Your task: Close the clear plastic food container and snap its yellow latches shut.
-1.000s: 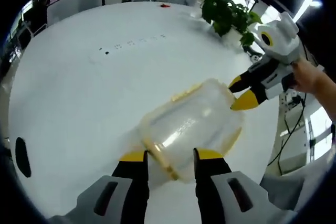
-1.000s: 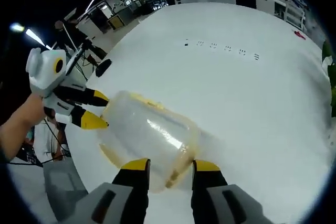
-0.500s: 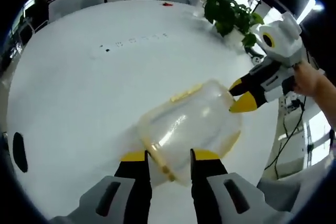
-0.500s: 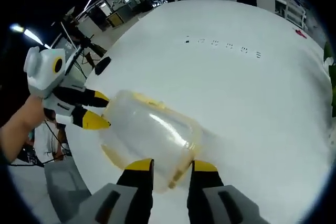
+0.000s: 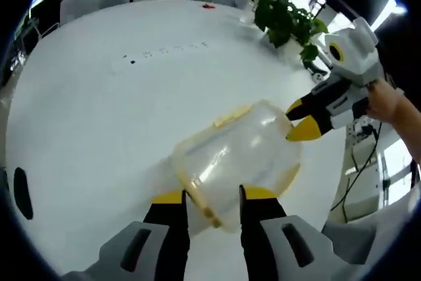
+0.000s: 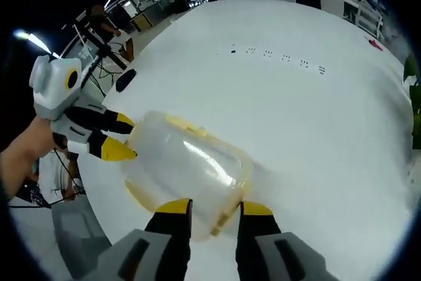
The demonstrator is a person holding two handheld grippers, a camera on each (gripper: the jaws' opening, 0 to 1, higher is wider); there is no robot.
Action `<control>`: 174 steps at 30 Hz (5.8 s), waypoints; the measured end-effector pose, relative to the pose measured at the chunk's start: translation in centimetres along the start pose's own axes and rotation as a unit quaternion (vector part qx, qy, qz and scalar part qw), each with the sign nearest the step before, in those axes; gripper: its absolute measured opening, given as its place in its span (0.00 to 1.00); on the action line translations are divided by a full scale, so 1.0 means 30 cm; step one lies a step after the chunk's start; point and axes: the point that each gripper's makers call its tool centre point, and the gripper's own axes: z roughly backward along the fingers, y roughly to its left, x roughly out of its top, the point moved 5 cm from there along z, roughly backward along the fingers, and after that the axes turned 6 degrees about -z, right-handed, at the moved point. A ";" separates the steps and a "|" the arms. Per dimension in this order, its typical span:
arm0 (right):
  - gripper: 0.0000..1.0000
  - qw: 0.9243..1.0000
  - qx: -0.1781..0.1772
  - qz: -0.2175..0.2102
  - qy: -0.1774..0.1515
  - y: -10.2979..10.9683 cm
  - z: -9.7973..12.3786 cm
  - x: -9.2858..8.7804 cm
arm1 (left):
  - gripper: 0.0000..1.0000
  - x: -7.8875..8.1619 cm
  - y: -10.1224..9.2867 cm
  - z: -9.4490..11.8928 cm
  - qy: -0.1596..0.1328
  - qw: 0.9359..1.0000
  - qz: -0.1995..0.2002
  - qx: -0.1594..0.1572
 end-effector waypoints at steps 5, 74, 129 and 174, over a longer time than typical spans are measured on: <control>0.24 1.000 0.002 -0.007 -0.008 -0.002 0.000 0.001 | 0.27 0.004 0.000 0.007 0.004 1.000 -0.002 -0.001; 0.33 0.959 -0.008 0.281 0.045 0.062 0.068 0.028 | 0.32 0.101 -0.058 0.103 0.022 0.959 -0.281 -0.028; 0.28 0.922 0.057 0.384 0.013 0.195 -0.005 0.094 | 0.32 0.122 -0.165 0.002 0.013 0.931 -0.357 -0.076; 0.38 0.907 0.077 0.411 0.045 0.166 -0.103 0.173 | 0.52 0.012 -0.249 -0.057 0.018 0.888 -0.459 -0.016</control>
